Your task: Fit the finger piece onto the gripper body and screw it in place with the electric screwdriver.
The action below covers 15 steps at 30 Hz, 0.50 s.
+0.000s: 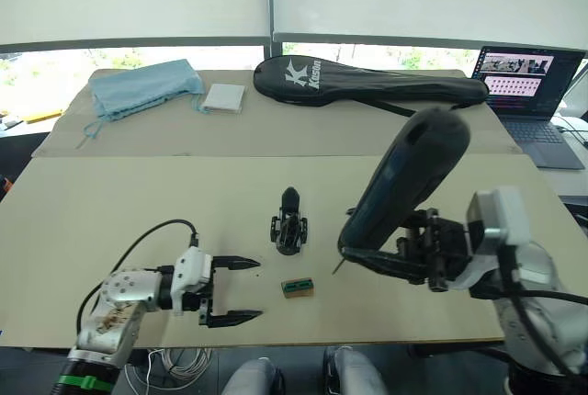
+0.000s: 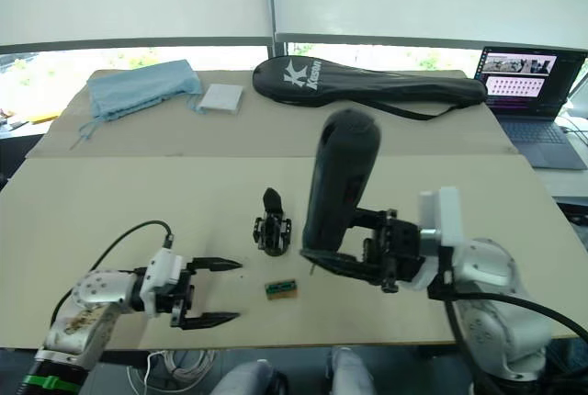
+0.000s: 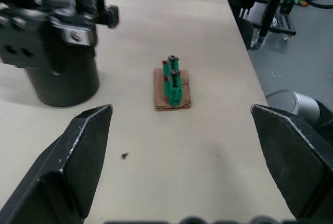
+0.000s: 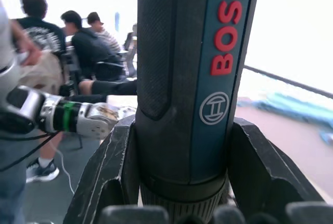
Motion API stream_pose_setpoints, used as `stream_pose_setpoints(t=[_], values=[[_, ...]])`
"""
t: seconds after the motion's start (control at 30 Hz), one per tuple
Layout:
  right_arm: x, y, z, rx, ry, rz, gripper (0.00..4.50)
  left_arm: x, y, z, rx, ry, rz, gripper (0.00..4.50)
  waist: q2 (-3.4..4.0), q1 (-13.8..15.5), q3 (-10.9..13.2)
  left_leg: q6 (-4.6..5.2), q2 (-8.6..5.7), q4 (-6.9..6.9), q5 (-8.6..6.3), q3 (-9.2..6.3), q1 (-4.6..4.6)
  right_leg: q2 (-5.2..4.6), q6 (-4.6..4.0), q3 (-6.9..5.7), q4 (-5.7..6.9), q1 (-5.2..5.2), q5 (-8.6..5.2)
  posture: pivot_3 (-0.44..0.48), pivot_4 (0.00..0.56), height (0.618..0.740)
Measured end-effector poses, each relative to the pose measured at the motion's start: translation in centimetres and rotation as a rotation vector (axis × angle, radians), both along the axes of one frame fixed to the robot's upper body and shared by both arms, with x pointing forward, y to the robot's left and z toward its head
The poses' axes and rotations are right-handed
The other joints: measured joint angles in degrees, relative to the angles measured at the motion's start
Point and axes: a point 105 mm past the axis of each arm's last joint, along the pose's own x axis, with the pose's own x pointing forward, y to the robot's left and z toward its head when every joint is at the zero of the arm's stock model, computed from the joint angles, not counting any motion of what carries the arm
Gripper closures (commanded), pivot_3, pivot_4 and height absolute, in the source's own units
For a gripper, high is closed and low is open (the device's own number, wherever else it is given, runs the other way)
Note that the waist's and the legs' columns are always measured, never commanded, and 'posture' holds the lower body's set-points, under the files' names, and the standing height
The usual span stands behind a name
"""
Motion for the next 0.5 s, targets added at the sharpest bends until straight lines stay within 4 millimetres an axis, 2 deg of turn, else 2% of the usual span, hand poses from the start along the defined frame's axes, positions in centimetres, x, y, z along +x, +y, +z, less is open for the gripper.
stream_pose_setpoints(t=[0.2,0.5], values=[[0.3,1.5,-1.7,-0.024,-0.023,0.079,2.58,-0.1,-1.9,-0.8,0.003,-0.003,-0.003,0.00,0.00,0.09,0.00,0.00,0.02,-0.01,0.00,-0.01,-0.01,-0.02,-0.03,0.01,0.03,-0.04,-0.02,0.000,0.150,0.740],[0.5,2.6,-2.7,-0.042,-0.017,0.103,2.58,0.6,-3.7,-1.2,0.008,-0.017,-0.007,0.00,0.00,0.13,0.00,0.02,0.01,0.00,-0.01,-0.01,-0.01,-0.07,-0.03,0.02,0.07,-0.05,-0.02,0.000,0.150,0.740]])
